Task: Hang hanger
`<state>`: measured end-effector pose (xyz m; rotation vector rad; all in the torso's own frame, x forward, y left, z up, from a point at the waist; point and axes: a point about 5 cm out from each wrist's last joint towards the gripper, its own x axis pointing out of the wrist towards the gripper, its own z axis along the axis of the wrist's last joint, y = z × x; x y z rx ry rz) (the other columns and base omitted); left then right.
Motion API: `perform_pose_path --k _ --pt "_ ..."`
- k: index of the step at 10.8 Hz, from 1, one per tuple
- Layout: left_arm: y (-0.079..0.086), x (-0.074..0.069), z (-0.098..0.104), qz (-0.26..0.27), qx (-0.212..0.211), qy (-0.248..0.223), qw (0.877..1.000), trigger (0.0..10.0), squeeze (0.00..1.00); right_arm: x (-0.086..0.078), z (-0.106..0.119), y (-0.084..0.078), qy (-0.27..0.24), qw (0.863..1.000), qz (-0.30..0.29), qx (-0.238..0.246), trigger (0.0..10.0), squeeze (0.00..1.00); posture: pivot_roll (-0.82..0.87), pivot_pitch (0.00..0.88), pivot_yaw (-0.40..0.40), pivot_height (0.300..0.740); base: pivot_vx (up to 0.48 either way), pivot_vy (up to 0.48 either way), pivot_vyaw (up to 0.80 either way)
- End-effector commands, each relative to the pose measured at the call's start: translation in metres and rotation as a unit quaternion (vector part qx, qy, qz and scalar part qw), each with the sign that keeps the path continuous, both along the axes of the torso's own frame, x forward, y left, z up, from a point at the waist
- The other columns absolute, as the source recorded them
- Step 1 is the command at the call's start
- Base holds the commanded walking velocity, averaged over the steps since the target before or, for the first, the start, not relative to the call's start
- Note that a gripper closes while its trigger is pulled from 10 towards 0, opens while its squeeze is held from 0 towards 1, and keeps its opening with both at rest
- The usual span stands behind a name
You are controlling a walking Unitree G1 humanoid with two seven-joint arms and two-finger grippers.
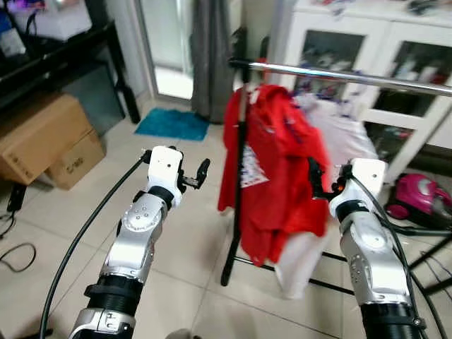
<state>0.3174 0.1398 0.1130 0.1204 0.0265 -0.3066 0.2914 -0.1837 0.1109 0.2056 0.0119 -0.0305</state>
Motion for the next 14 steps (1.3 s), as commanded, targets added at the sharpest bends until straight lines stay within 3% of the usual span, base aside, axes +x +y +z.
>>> perform_pose_path --k 1,4,5,6,7,11,14 --pt "-0.002 0.004 0.004 -0.002 -0.002 -0.007 1.000 10.0 1.00 0.001 0.009 -0.002 -0.022 0.998 0.005 0.054 10.0 0.00 0.02 0.000 0.017 0.740 0.000 -0.360 0.00" --pt "-0.003 0.004 0.003 -0.005 -0.003 -0.007 1.000 10.0 1.00 0.001 0.003 0.000 0.001 0.999 0.021 0.033 10.0 0.00 0.02 0.000 0.019 0.740 0.000 -0.358 0.00" --pt "-0.004 0.003 0.002 -0.005 -0.004 -0.006 1.000 10.0 1.00 0.002 -0.002 -0.002 0.024 0.996 0.022 -0.079 10.0 0.00 0.02 0.000 0.015 0.740 0.000 -0.360 0.00" --pt "-0.004 0.003 0.002 -0.005 -0.005 -0.006 1.000 10.0 1.00 0.003 -0.004 -0.002 0.024 0.995 0.029 -0.088 10.0 0.00 0.02 0.000 0.013 0.740 0.000 -0.356 0.00" --pt "-0.003 0.003 0.002 -0.002 -0.007 -0.006 1.000 10.0 1.00 0.005 -0.002 -0.007 0.018 0.992 -0.002 -0.123 10.0 0.00 0.02 0.000 0.009 0.740 0.000 -0.356 0.00" --pt "-0.004 0.007 0.003 -0.003 -0.010 -0.007 1.000 10.0 1.00 0.011 -0.006 -0.014 0.033 0.996 -0.017 -0.087 10.0 0.00 0.02 0.000 0.014 0.740 0.000 -0.352 0.00" --pt "-0.010 0.012 0.007 -0.009 -0.035 -0.004 0.999 10.0 1.00 0.016 0.001 -0.020 0.028 0.994 -0.013 -0.108 10.0 0.00 -0.01 0.000 0.014 0.740 0.000 -0.116 0.00"
